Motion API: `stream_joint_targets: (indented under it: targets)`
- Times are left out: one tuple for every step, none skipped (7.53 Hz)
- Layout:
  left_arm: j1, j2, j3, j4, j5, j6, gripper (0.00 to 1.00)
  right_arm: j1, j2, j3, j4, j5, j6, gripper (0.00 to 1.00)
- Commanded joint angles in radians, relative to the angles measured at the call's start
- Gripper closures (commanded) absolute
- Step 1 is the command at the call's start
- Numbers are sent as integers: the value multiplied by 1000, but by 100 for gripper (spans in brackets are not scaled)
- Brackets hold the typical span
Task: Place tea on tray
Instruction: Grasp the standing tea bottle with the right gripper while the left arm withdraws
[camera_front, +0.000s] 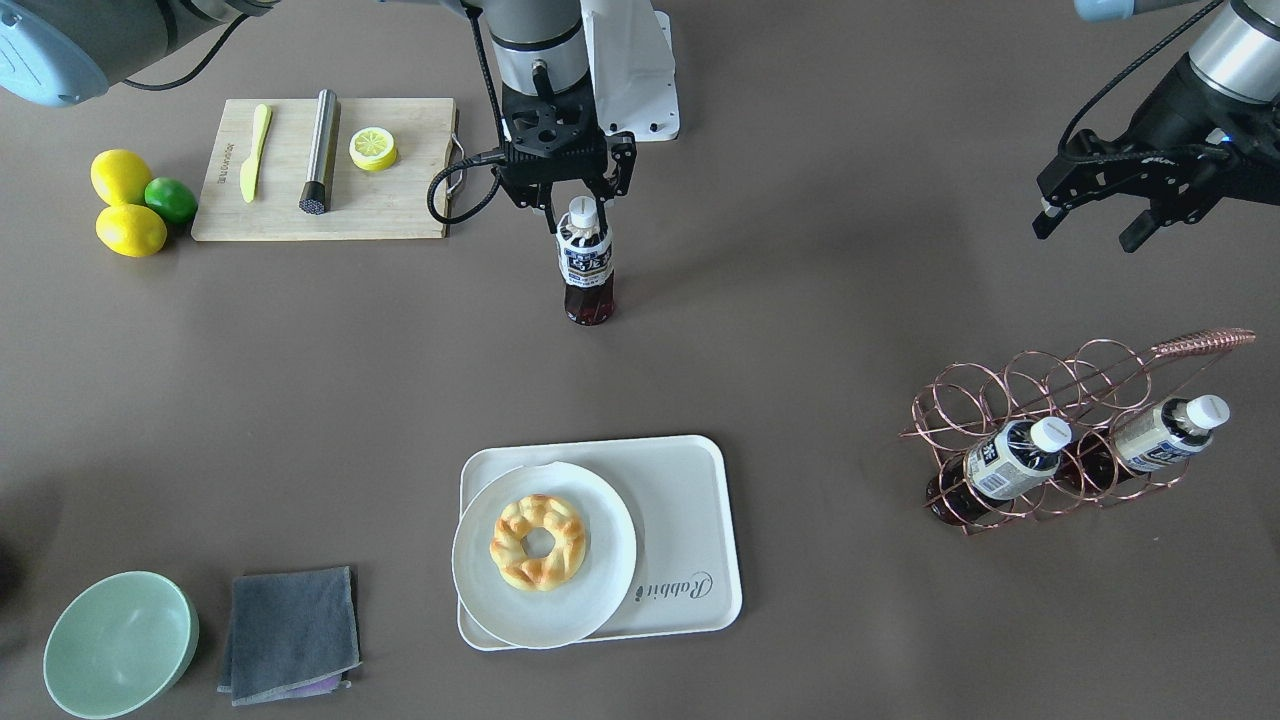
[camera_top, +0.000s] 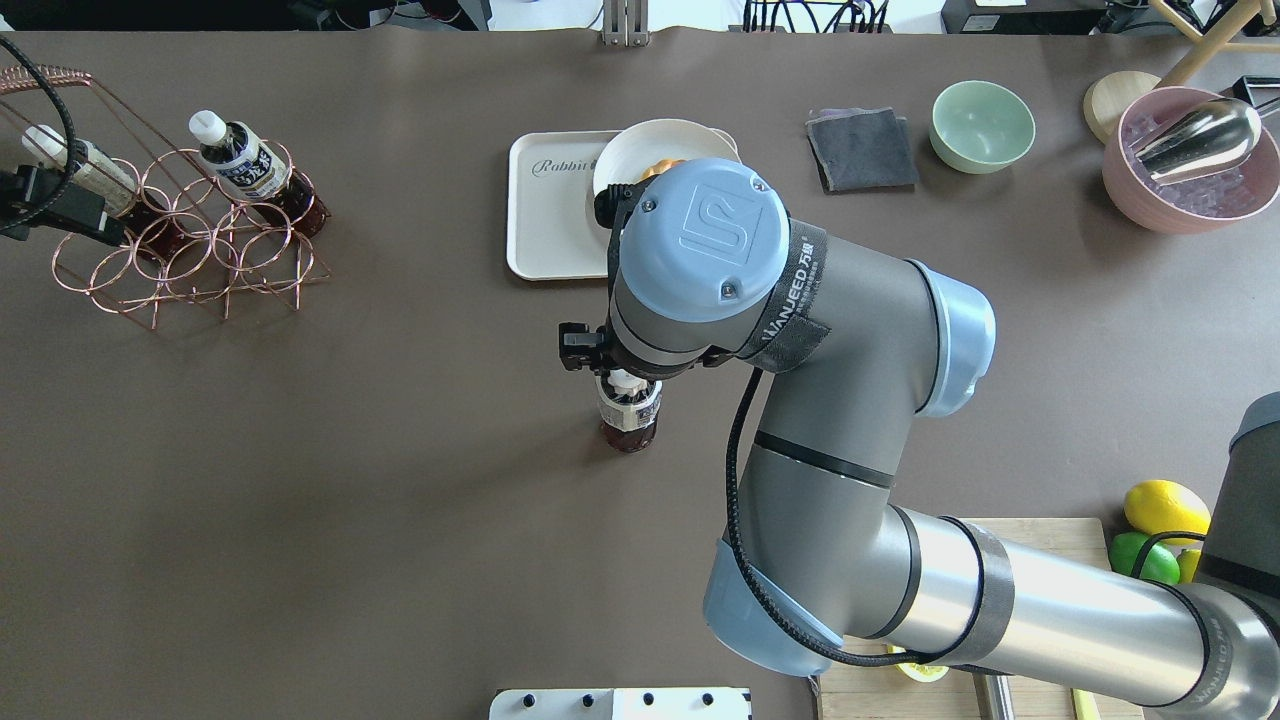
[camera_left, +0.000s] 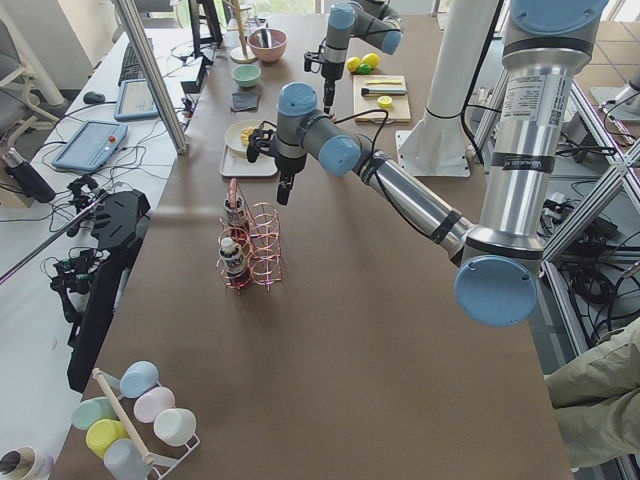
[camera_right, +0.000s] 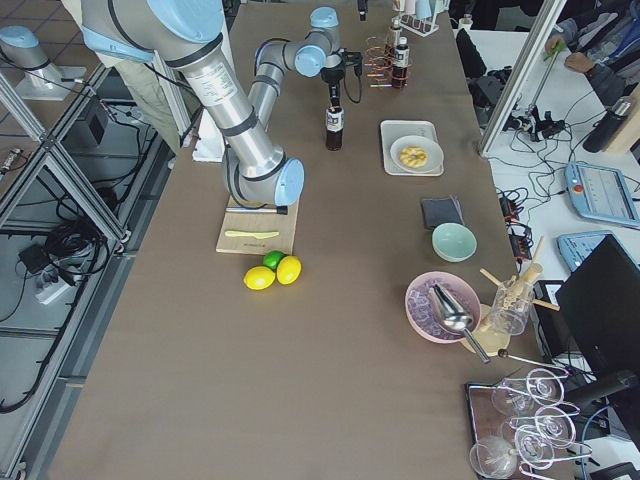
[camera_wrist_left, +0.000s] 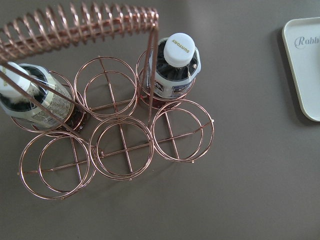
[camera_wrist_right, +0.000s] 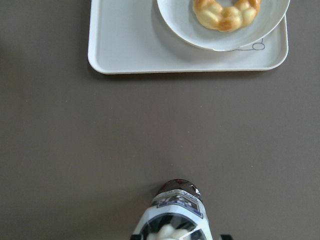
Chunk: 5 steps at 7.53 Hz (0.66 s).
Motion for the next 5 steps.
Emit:
stream_joint_targets:
  targets:
    - [-1,2,3,-2,1,-5,4,-2,11,-1,-3,-5,-2,97]
    - [0,3,5,-2,0,-3,4,-2,23,-1,-6,-3,-9,100]
    - [-1,3,0,-2,0,-2,4,15,47,-2,-36,-3,-25,100]
    - [-18,8,-3,-2,-25,1,4,38,74,-10,-70,-5,-73,100]
    - [-82,64,-15,-18,-87,33,4,67,83,-29,-66,-3,-103,100]
